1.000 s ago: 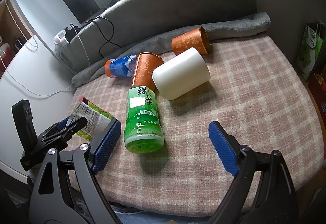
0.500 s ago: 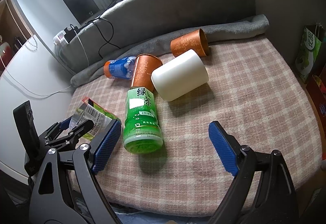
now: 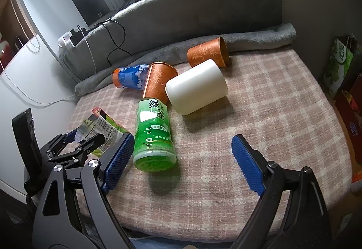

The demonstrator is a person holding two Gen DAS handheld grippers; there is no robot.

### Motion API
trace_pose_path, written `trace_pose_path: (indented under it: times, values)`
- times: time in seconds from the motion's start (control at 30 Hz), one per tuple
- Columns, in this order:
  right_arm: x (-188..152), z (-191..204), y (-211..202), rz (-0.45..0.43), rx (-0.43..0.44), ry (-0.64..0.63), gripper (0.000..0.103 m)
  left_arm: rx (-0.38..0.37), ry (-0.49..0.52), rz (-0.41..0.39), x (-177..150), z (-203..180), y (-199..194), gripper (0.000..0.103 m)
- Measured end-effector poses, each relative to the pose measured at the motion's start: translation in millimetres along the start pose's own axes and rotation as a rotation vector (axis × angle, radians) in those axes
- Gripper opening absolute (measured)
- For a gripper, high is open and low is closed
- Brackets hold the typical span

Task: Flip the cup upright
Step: 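Lower the upright paper cup onto the bed and open the right gripper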

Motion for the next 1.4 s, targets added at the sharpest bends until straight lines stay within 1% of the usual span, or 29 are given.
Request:
trace_pose_path:
  times: [0.1,0.23,0.43,0.77,1.07,1.23,1.4]
  values:
    - [0,2,-2,-0.009,-0.015,-0.018,0.09,-0.02,-0.003,0.002,0,-2,0,0.079]
    - [1,4,-4,-0.019,-0.029,-0.04,0.09,-0.056,-0.018,0.029,-5,-5,2,0.08]
    - [1,11,-6,-0.034,-0.047,-0.07,0.09,-0.064,-0.024,0.037,-9,-6,0,0.081]
    - [-1,18,-9,-0.042,-0.043,-0.079,0.09,-0.06,-0.032,0.045,-16,1,-7,0.081]
    - [0,23,-13,-0.072,-0.058,-0.1,0.09,-0.029,-0.047,0.021,-26,17,-30,0.081]
    - [0,25,-13,-0.081,-0.057,-0.104,0.09,-0.023,-0.061,0.015,-30,23,-39,0.081]
    - [1,30,-15,-0.105,-0.076,-0.133,0.09,0.002,-0.069,-0.017,-31,28,-53,0.081]
Point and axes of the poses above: each gripper's, at about its wrist camera, not at the fingertips, and y roughly the way its jaws point, z to its left, x to its top, the point moved 7 cm from there along y, roughly the way its jaws point, and after that the axes turned 7 degrees about x, right-handed, at the moved point
